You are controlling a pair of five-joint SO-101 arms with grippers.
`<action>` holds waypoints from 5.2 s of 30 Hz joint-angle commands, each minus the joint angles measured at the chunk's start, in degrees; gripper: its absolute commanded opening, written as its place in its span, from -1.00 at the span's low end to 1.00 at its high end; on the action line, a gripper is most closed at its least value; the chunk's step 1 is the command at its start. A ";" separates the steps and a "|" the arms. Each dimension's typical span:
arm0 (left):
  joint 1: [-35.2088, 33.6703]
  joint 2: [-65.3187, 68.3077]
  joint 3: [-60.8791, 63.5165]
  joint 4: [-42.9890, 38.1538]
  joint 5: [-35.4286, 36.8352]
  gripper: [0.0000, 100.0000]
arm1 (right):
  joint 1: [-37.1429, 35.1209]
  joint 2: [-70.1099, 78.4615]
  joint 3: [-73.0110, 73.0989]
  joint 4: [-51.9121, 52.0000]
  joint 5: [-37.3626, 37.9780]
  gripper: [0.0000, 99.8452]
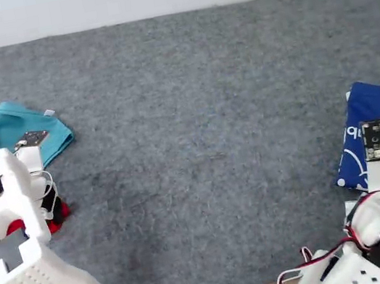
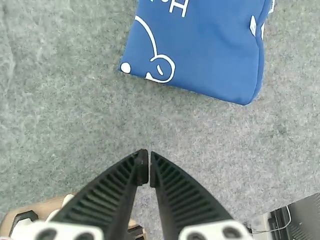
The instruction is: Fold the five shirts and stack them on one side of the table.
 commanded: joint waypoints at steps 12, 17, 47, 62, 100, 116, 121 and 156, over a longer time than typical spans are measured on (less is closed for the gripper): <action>24.53 -37.19 -11.74 12.92 16.35 -0.97 | 0.48 -0.66 -0.18 2.24 0.44 -0.98; 35.69 -43.16 -11.74 12.92 16.35 -0.97 | 0.48 -0.66 -0.18 2.24 0.44 -0.98; 60.75 -43.96 -13.05 18.29 24.88 -0.64 | 0.13 -0.04 7.12 -0.92 3.60 -0.97; 43.96 -49.49 -12.44 18.46 22.07 -0.65 | -21.05 23.60 -3.08 -0.48 0.44 -0.97; 15.47 -73.32 16.92 12.22 19.43 -0.65 | -64.31 87.96 -37.27 -7.78 -16.79 -0.48; 15.47 -73.23 17.10 11.60 19.43 -0.65 | -69.58 103.52 -44.92 -9.98 -17.58 -0.69; 15.47 -73.23 19.12 10.11 19.43 -0.65 | -70.02 103.08 -45.63 -9.80 -17.58 -0.97; 19.96 -16.53 -18.86 18.46 4.75 -0.47 | -59.38 80.31 -45.45 0.57 -13.54 -0.98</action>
